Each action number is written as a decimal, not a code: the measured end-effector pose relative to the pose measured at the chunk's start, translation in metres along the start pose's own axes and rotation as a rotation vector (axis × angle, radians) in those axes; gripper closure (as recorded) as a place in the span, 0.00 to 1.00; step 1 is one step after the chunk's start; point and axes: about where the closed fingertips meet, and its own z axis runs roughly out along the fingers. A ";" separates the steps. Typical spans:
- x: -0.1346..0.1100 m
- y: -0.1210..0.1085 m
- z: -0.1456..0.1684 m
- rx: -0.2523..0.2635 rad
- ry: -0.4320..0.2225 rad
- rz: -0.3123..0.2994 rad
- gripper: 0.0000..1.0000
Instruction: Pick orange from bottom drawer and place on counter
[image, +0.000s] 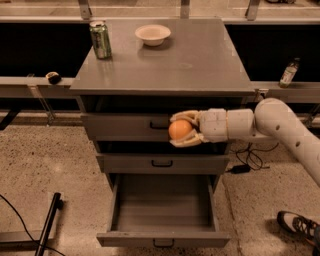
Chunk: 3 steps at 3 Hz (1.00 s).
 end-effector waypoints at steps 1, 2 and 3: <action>-0.034 -0.017 -0.009 0.045 0.012 -0.014 1.00; -0.036 -0.017 -0.009 0.045 0.013 -0.017 1.00; -0.047 -0.035 0.003 0.086 0.026 -0.056 1.00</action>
Offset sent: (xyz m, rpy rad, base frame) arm -0.0024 0.0020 0.0329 0.0056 -0.0235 -0.0328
